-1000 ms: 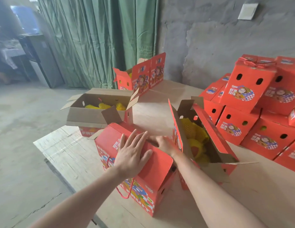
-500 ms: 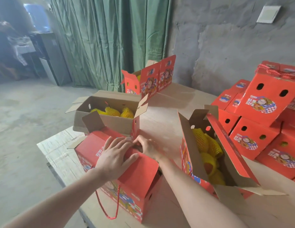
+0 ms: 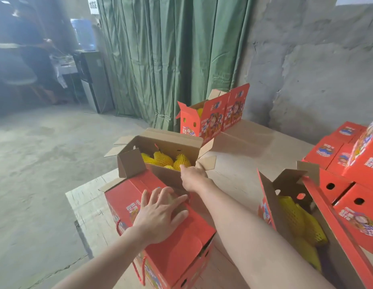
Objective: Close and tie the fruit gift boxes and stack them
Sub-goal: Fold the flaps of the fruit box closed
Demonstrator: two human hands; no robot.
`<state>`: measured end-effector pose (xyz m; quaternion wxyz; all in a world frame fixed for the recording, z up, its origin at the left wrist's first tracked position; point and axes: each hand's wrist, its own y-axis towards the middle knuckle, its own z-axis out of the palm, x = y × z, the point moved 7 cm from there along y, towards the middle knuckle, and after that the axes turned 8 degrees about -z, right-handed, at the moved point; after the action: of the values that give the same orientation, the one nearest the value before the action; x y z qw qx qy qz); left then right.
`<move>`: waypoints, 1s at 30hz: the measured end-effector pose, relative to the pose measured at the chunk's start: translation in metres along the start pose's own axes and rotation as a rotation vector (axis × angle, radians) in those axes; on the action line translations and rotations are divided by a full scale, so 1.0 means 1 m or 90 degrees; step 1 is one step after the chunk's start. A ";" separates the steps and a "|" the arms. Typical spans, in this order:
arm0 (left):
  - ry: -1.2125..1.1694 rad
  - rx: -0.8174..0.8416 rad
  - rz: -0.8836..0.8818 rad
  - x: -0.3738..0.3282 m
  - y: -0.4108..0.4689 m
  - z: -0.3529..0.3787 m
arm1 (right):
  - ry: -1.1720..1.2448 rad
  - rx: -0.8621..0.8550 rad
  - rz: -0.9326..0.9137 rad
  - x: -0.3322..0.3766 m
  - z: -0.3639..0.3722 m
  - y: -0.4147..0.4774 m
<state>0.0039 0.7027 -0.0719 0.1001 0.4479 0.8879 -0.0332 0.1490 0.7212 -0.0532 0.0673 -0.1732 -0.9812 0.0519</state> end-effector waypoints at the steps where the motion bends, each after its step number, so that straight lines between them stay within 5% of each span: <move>1: 0.004 0.011 0.001 0.002 0.002 0.001 | -0.049 0.013 0.003 0.000 0.003 0.003; 9: 0.019 0.047 0.015 0.014 0.020 0.005 | -0.126 -0.070 0.009 -0.001 0.011 -0.019; 22: 0.116 0.059 0.110 0.022 0.072 -0.030 | -0.069 -0.006 0.264 -0.057 0.019 -0.192; 26: -0.190 -0.018 0.216 -0.110 0.039 -0.036 | -0.042 -0.027 0.203 -0.039 0.006 -0.211; 30: -0.430 0.063 0.094 -0.182 0.011 -0.016 | 0.011 -0.193 0.244 -0.049 -0.023 -0.260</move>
<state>0.1157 0.5677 -0.0185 0.3683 0.4791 0.7672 -0.2151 0.1120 0.4632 -0.0038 0.0379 -0.3650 -0.9263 -0.0860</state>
